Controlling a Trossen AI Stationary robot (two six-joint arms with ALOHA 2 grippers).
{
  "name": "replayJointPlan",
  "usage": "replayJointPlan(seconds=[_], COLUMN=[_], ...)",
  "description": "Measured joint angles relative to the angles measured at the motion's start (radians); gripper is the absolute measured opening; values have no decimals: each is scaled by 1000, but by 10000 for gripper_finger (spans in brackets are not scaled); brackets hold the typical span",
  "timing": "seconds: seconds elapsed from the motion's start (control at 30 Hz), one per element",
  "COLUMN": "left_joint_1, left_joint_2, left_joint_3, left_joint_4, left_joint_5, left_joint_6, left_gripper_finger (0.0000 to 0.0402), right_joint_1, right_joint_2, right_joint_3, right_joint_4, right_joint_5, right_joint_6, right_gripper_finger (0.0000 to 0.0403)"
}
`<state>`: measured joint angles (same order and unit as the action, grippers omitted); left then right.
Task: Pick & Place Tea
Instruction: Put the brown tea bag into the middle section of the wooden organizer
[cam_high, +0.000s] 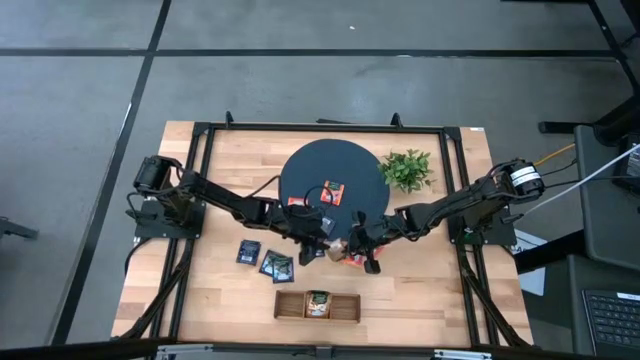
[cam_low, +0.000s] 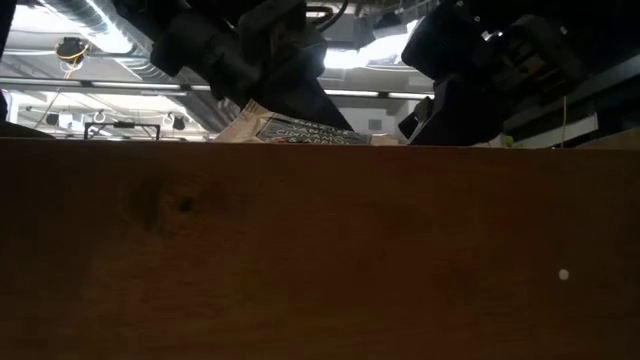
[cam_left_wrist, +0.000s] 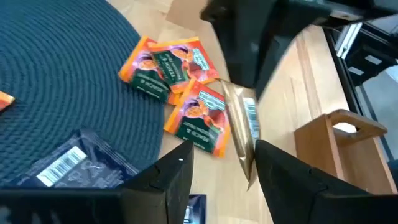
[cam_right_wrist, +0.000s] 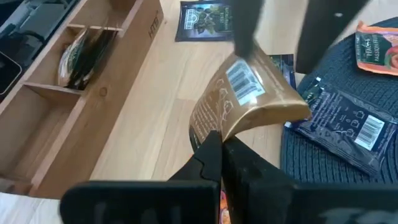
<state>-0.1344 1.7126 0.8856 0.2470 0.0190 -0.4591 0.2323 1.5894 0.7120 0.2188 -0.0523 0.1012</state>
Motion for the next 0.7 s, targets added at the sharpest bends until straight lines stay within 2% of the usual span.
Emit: replayJointPlan(seconds=[0.13,0.27,0.4,0.53,0.7], left_joint_1=[2,1,0,0,0], left_joint_2=[0,0,0,0,0], left_joint_3=[0,0,0,0,0], left_joint_4=[3,7,13,21,22], left_joint_5=[7,44,71,70,62], left_joint_6=[1,1,1,2,27], left_gripper_finger=[165,158,140,102,29], right_joint_1=[0,0,0,0,0], right_joint_2=[0,0,0,0,0], right_joint_3=[0,0,0,0,0], right_joint_4=[5,10,28,33,41], right_joint_5=[6,83,94,94,94], right_joint_6=[-2,-3,-20,-25,-8], right_gripper_finger=[4,4,4,7,25])
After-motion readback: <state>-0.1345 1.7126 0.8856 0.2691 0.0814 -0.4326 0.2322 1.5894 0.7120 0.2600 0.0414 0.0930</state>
